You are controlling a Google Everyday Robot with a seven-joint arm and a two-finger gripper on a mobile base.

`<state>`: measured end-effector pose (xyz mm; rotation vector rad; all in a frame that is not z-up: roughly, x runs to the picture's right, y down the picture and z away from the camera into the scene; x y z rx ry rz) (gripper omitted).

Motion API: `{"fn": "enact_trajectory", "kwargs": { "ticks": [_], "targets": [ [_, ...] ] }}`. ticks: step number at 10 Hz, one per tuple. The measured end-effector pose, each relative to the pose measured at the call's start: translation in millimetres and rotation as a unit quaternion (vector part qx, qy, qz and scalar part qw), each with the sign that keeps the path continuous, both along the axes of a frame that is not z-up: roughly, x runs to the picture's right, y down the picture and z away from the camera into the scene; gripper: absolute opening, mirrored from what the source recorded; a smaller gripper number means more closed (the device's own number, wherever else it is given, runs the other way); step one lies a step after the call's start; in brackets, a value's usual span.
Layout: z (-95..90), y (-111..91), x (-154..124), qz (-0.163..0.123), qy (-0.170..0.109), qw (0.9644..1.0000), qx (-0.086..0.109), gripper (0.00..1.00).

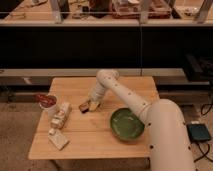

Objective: Place the eraser on the white sponge

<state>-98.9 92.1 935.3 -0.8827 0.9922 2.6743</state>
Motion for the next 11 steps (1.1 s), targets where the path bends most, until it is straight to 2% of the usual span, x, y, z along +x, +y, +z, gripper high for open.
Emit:
{"fn": "enact_trajectory", "kwargs": {
  "ticks": [2, 3, 5, 11],
  "targets": [
    [-25.8, -4, -14, -0.028, -0.017, 0.9994, 0.011, 0.14],
    [-26.3, 3, -16, -0.034, -0.019, 0.9992, 0.008, 0.14],
    [-33.2, 1, -20, -0.036, -0.025, 0.999, 0.011, 0.14],
    [-33.7, 1, -22, -0.037, -0.026, 0.9989, 0.011, 0.14]
  ]
}}
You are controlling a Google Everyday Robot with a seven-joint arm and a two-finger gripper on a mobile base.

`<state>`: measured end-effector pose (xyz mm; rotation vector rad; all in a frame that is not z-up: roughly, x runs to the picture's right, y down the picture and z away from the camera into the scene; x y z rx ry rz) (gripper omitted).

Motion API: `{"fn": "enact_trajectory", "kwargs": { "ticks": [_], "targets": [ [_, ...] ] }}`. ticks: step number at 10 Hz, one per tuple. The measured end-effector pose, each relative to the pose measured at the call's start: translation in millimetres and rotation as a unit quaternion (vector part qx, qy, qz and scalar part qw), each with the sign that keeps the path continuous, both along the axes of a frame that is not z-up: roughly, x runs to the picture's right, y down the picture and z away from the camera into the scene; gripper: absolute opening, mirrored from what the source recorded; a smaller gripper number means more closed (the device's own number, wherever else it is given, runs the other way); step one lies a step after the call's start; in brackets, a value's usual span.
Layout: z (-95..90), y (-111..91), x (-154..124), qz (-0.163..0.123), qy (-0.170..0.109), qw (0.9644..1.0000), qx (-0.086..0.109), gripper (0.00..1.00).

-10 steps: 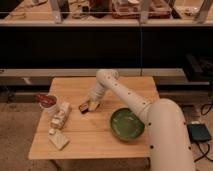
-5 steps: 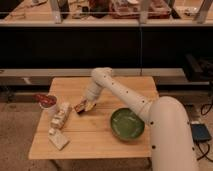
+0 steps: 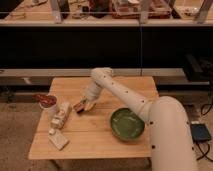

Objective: Place the eraser on the white sponge

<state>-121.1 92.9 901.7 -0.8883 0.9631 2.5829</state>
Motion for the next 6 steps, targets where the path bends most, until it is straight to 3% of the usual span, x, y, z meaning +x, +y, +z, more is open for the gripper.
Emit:
{"fn": "enact_trajectory", "kwargs": {
  "ticks": [4, 6],
  "targets": [
    [-4.5, 1, -2, 0.005, -0.002, 1.0, 0.0, 0.14],
    [-27.7, 8, -11, 0.045, -0.006, 0.9989, -0.012, 0.14]
  ]
}}
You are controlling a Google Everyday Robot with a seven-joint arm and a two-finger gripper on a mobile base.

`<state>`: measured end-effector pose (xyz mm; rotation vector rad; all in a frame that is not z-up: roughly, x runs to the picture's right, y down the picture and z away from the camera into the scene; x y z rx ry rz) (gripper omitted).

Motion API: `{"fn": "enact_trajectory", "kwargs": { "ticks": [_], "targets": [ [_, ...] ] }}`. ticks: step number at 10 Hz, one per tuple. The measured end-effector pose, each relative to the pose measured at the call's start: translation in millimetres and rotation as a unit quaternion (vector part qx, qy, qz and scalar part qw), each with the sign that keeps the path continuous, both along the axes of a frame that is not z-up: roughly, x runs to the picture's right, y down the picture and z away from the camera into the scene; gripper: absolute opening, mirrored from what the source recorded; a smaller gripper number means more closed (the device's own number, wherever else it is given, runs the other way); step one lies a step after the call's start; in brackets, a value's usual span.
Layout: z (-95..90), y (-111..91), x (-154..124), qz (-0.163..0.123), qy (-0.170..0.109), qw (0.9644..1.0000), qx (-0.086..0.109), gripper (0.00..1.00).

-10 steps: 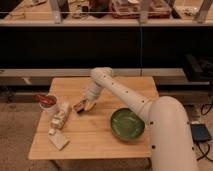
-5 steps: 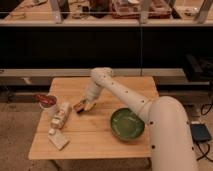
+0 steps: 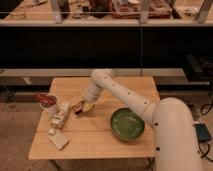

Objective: Place the eraser on the white sponge

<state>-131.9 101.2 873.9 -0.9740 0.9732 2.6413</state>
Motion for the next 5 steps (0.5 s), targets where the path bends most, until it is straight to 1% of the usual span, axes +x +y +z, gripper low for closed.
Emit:
{"fn": "enact_trajectory", "kwargs": {
  "ticks": [1, 2, 3, 4, 5],
  "targets": [
    [-21.7, 6, -5, 0.029, -0.008, 0.9995, -0.01, 0.14],
    [-53.1, 15, -10, 0.053, -0.029, 0.9979, -0.023, 0.14],
    [-75.7, 26, -10, 0.057, -0.043, 0.997, -0.029, 0.14],
    [-93.5, 40, -7, 0.05, -0.047, 0.9972, -0.029, 0.14],
    [-107.2, 62, 0, 0.026, -0.04, 0.9985, -0.026, 0.14]
  ]
}}
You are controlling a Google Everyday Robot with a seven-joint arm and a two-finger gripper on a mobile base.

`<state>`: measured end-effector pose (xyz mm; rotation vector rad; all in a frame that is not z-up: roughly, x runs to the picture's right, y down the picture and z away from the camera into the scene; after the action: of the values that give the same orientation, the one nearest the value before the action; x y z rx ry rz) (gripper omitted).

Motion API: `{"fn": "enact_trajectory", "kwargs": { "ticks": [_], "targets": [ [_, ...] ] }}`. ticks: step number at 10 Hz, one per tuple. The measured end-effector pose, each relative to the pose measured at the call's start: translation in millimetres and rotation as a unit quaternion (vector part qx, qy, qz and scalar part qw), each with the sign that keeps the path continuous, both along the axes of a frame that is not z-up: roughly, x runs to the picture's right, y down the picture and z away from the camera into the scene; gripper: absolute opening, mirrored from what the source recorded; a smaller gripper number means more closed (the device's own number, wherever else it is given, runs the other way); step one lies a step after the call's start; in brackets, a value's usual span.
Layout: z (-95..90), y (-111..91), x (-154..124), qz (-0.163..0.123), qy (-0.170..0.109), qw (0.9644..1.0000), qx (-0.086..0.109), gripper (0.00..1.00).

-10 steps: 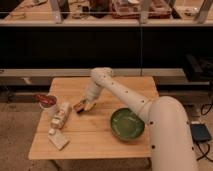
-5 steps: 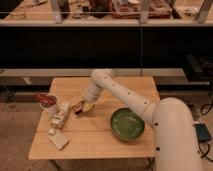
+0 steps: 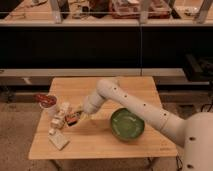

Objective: Place the eraser on the white sponge

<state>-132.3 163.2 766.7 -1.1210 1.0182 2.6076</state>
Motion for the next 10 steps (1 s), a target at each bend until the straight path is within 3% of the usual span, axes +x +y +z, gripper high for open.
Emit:
{"fn": "enact_trajectory", "kwargs": {
  "ticks": [2, 3, 4, 5, 7, 8, 10],
  "targets": [
    [-22.0, 48, -6, -0.081, 0.018, 0.9964, 0.018, 0.14],
    [-28.4, 61, -15, -0.106, 0.018, 0.9939, 0.025, 0.14],
    [-42.1, 79, -38, -0.144, 0.012, 0.9889, 0.038, 0.14],
    [-51.5, 86, -58, -0.159, 0.005, 0.9863, 0.044, 0.14],
    [-69.0, 86, -104, -0.166, -0.01, 0.9846, 0.053, 0.14],
    [-64.8, 76, -126, -0.152, -0.004, 0.987, 0.052, 0.14],
    [-44.2, 67, -137, -0.135, 0.012, 0.9898, 0.044, 0.14]
  ]
}}
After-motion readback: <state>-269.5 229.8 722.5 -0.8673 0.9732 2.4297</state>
